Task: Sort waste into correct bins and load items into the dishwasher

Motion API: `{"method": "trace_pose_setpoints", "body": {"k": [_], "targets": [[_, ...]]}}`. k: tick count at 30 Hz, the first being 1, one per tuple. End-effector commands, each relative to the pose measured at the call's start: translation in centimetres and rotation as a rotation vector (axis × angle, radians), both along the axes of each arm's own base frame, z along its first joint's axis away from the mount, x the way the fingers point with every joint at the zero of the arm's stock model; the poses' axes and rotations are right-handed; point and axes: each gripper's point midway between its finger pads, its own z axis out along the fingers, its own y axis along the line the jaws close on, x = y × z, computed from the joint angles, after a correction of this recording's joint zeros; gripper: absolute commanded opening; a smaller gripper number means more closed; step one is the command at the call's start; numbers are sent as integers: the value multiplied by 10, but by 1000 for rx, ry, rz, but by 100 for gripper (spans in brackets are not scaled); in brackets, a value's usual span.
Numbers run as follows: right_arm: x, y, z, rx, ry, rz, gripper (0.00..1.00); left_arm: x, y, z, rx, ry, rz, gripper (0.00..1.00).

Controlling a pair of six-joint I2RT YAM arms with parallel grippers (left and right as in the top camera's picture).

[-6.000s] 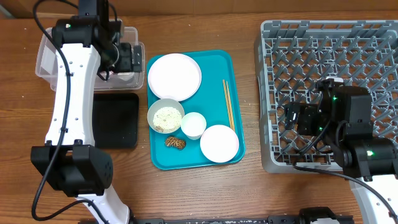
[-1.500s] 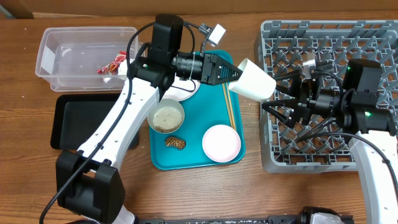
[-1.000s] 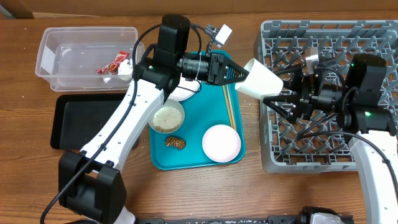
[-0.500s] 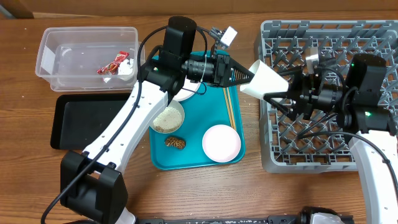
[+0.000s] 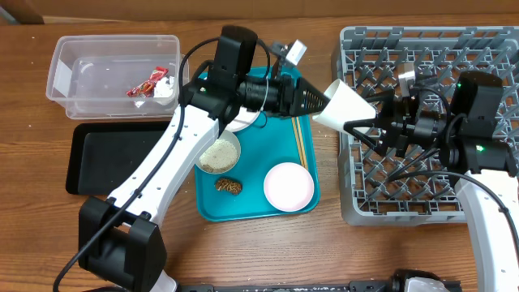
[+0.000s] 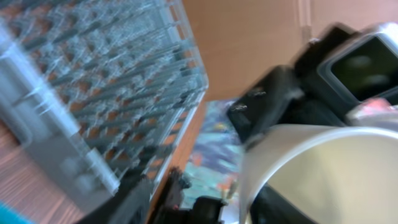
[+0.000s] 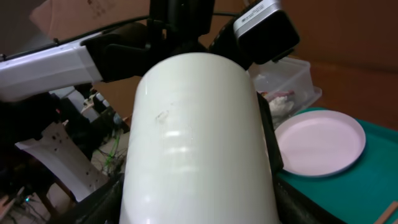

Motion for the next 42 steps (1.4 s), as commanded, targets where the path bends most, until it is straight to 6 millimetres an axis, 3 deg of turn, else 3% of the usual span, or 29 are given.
{"method": "trace_pose_setpoints", "body": {"k": [1, 4, 5, 7, 9, 15, 18, 20, 24, 28, 33, 38, 42], "targets": [[14, -6, -6, -53, 80, -103, 50, 36, 31, -43, 241, -112, 181, 59], [37, -25, -37, -173, 209, -310, 46, 49, 67, -70, 415, -93, 288, 61], [51, -48, -59, -270, 296, -485, 42, 53, 95, -81, 513, -79, 342, 62], [63, -79, -74, -370, 369, -691, 38, 54, 138, -91, 652, -61, 420, 62], [68, -110, -68, -465, 397, -869, 35, 50, 180, -96, 790, -25, 509, 63], [63, -192, -28, -570, 454, -1288, 34, 40, 235, -90, 949, -20, 615, 63], [53, -233, -13, -570, 502, -1414, 35, 39, 242, -83, 963, -34, 639, 63], [45, -268, -17, -555, 602, -1502, 34, 40, 242, -82, 958, -41, 644, 64], [35, -313, -31, -544, 776, -1593, 33, 43, 241, -81, 953, -50, 647, 65], [18, -349, -66, -546, 1002, -1633, 34, 42, 241, -81, 954, -48, 647, 65], [-2, -371, -112, -591, 1220, -1628, 37, 42, 241, -81, 953, -49, 647, 66], [-12, -381, -135, -597, 1334, -1630, 41, 42, 241, -81, 955, -47, 646, 66], [-18, -376, -150, -610, 1387, -1601, 44, 42, 241, -81, 954, -47, 646, 66]]}}
